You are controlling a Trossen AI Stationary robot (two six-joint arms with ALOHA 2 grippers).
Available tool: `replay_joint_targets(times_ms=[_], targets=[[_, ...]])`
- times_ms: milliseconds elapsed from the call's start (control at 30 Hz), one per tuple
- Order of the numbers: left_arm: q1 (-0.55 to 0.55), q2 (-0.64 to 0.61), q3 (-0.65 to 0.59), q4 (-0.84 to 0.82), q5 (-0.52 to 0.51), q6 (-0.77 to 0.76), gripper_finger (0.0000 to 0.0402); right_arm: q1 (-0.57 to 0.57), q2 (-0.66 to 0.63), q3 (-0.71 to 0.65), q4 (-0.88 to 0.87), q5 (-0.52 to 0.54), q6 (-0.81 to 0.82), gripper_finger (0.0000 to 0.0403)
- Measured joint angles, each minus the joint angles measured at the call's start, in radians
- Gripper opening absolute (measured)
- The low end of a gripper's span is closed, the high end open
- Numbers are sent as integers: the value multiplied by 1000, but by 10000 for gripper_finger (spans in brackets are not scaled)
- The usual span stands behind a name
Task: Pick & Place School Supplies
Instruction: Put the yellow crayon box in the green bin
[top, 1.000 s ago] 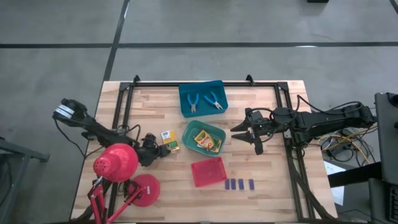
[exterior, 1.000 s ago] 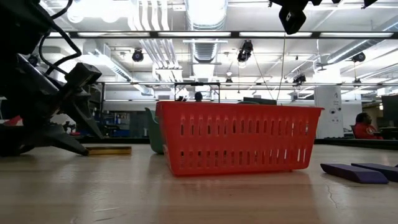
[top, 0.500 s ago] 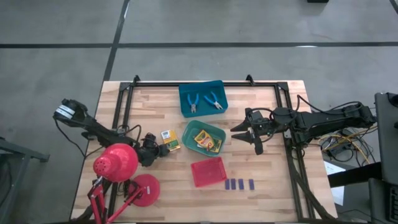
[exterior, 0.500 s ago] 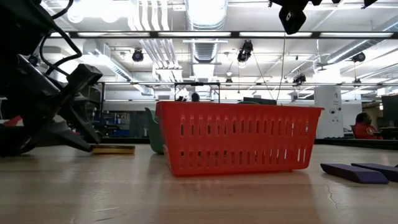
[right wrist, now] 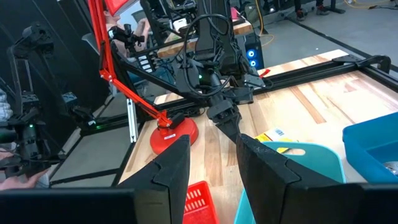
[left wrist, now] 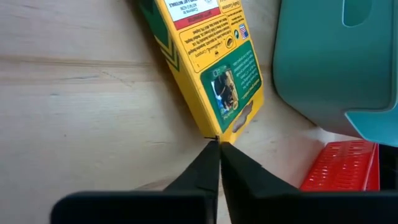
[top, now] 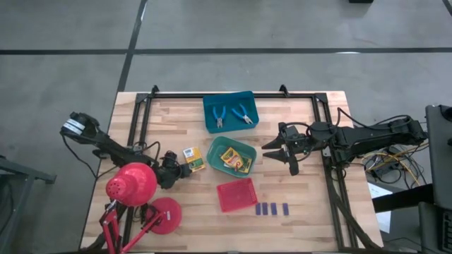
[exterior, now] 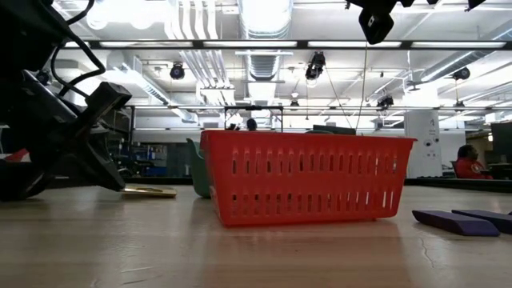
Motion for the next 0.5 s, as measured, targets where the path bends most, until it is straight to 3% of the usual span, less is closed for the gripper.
replay_joint_targets(times_ms=[500], targets=[[1,-106,-9,-59,-2,106,2,0,0,0,0,0,0,125]])
